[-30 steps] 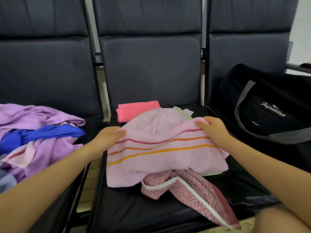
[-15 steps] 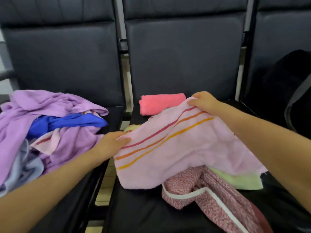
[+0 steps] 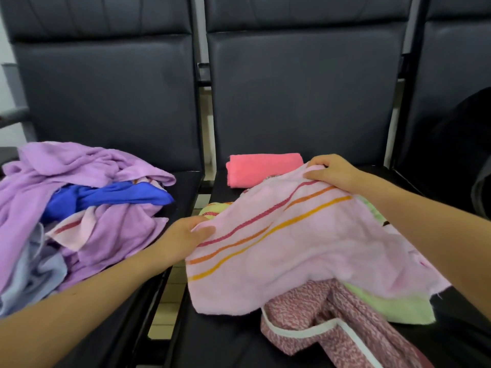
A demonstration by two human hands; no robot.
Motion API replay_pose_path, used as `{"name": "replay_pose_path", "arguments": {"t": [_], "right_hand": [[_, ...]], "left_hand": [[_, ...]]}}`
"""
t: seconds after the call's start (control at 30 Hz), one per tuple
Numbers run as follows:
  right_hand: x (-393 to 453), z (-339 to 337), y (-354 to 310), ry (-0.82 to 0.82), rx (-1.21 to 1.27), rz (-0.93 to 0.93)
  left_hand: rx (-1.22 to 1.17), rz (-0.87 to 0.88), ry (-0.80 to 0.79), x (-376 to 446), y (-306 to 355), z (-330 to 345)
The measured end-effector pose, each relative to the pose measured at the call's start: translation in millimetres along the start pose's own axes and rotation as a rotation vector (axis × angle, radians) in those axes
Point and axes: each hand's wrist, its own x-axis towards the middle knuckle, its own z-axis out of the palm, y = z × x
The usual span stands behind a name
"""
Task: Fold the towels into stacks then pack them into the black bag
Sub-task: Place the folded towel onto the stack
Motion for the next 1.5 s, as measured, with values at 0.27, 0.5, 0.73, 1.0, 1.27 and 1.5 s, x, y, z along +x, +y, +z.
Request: {"name": "replay_pose_path", "arguments": {"t": [0.27,0.5,0.73,1.0,1.27,1.5], "right_hand": [[3,9,-14,0.097,0.062,-0.008],[-9,2,-33,0.309,0.069,-0.014],[-46,-56,-87,0.546,0.130,-0.098],[-94,-136,-150,0.798,0.420,-0.124],[-144,-179,-214,0.646,0.843,-0.076],[-156,-192,-221,0.453,0.854,0.010]], "left_hand": [[0.003,-0.038,0.014,-3,0,1],[0.059,-0.061,-0.008,-12,3,-8],[-0.141,0.066,0.275,-18,64,-36],[-0.501,0.306,0.429,-31,186,-68],[-0.875,0.361,0.377,-69,257,-92],[-0.881,0.343,0.106,-84,268,-108]]}}
